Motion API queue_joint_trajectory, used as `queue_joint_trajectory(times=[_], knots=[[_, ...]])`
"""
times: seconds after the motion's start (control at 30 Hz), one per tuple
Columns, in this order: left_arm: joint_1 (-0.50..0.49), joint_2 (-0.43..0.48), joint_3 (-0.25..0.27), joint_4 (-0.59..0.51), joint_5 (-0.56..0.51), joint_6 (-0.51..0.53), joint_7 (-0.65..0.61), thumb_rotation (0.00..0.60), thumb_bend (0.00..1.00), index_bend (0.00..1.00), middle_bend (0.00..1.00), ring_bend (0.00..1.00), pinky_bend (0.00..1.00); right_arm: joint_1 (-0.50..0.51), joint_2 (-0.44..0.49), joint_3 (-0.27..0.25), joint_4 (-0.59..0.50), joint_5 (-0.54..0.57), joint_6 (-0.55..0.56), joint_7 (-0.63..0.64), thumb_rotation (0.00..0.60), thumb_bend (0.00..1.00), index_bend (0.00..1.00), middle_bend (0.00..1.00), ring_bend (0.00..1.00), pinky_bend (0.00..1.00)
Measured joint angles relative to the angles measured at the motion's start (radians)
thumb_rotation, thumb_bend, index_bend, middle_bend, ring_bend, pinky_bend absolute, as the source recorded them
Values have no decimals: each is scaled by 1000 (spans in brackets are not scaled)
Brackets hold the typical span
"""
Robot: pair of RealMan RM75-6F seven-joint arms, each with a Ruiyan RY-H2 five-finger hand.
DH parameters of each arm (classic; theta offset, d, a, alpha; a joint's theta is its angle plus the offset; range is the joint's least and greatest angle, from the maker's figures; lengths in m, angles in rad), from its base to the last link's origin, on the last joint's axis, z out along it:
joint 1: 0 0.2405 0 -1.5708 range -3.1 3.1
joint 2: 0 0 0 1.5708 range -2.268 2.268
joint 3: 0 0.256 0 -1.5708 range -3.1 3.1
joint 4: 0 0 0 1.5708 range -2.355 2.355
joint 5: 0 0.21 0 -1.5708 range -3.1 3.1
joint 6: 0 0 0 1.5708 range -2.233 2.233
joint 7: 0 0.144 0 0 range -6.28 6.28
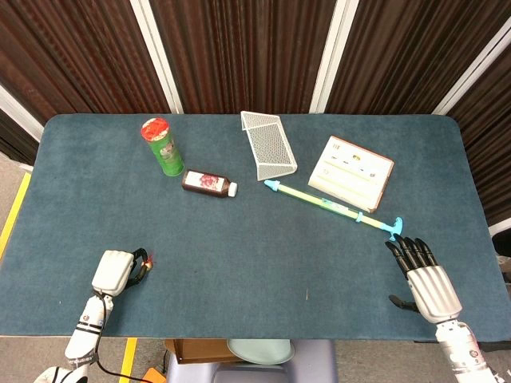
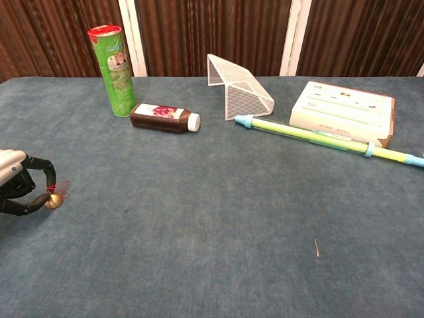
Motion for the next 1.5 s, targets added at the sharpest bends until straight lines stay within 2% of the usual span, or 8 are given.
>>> queue_joint_trajectory(times=[0.47,0.87,1.0,1.13,1.3,1.5], knots=[[0,0,1,6,2,9,-5,600,419,615,1000,948,1000,1,-1,0,1,-1,-1,-1,600,181,0,0,0,0],[-5,-5,-8,30,1,18,-24,600,536,666,1000,947,1000,1,-4,-1,2,-2,-2,-4,600,181,0,0,0,0],[-10,5,-35,38,-14,24,-38,600,536,666,1000,947,1000,2,-4,-1,1,-2,-4,-2,600,181,0,0,0,0],[-8,32,-50,-6,-16,47,-61,600,535,665,1000,947,1000,-1,-1,-5,-2,-12,5,1,600,181,0,0,0,0],[1,80,-24,-130,19,70,-71,600,535,661,1000,947,1000,-1,-2,-5,-2,-10,1,1,600,181,0,0,0,0],[-2,97,-25,-140,2,41,-76,600,532,654,1000,947,1000,0,1,-8,-3,-17,3,7,600,181,0,0,0,0]])
